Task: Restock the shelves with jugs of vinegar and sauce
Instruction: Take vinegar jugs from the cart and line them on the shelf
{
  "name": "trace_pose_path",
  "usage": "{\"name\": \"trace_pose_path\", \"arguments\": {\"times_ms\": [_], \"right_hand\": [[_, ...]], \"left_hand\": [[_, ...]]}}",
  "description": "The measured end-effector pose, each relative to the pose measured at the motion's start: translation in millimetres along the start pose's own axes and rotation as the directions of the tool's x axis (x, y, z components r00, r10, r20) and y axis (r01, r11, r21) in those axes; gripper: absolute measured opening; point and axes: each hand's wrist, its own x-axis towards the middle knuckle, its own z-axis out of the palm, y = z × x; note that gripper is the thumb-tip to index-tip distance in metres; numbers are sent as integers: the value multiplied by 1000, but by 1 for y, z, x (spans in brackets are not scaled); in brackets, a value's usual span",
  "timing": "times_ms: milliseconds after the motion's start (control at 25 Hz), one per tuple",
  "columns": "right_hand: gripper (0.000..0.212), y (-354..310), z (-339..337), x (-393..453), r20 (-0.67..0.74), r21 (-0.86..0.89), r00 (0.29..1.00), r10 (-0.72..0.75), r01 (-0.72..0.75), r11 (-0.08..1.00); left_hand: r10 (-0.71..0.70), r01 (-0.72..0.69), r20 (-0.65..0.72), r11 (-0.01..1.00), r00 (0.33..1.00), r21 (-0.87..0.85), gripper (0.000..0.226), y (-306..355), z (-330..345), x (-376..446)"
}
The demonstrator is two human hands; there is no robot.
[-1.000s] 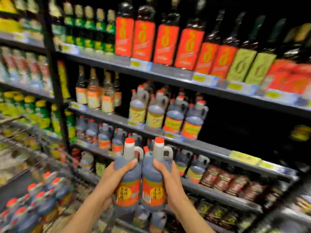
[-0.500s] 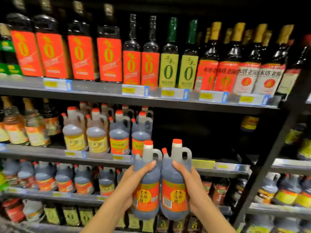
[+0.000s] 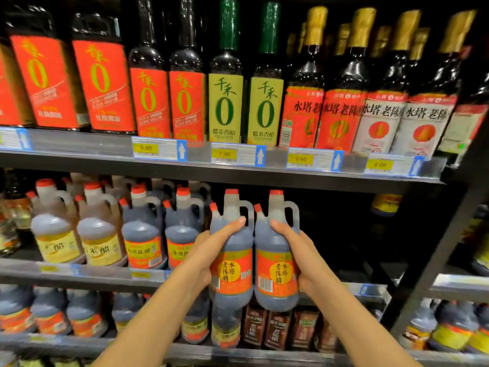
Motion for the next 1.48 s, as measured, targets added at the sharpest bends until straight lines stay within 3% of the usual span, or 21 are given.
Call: {"name": "trace_pose_path", "arguments": {"times_ms": [160, 360, 600, 760, 880, 960, 1040, 1160, 1320, 1480], "right_hand": [[89, -14, -5, 24, -61, -21, 998, 21, -23, 1000], [72, -29, -9, 49, -103, 35, 994, -21, 25, 999], [86, -1, -11, 71, -176, 124, 968, -177, 201, 972], [64, 18, -12, 80, -137, 104, 960, -243, 258, 961], [64, 30, -12, 86, -123, 74, 961, -247, 257, 963], [64, 37, -14, 91, -117, 49, 962, -245, 252, 967], [69, 44, -14, 96, -130, 5, 960, -246, 249, 968], [98, 46, -12, 97, -167, -37, 959, -230, 227, 973], [122, 44, -16, 93, -151, -3, 978, -142, 143, 990], [118, 50, -15, 82, -169, 12, 972, -161, 165, 986]], "left_hand": [[2, -2, -52, 1000, 999, 1, 92, 16, 6, 22], [34, -34, -11, 999, 999, -32, 85, 30, 15, 41], [166, -176, -77, 974, 983, -146, 85, 9, 24, 67], [231, -242, -104, 963, 967, -116, 84, -8, 20, 79], [253, -261, -132, 964, 958, -50, 102, -17, 18, 85], [265, -271, -148, 962, 953, -20, 102, -22, 16, 89], [279, -280, -165, 960, 946, 15, 90, -29, 14, 95], [302, -300, -180, 953, 936, 34, 70, -31, 13, 95], [276, -276, -219, 961, 936, 31, 111, -37, 16, 94], [302, -291, -277, 953, 912, 83, 93, -53, 13, 85]]}}
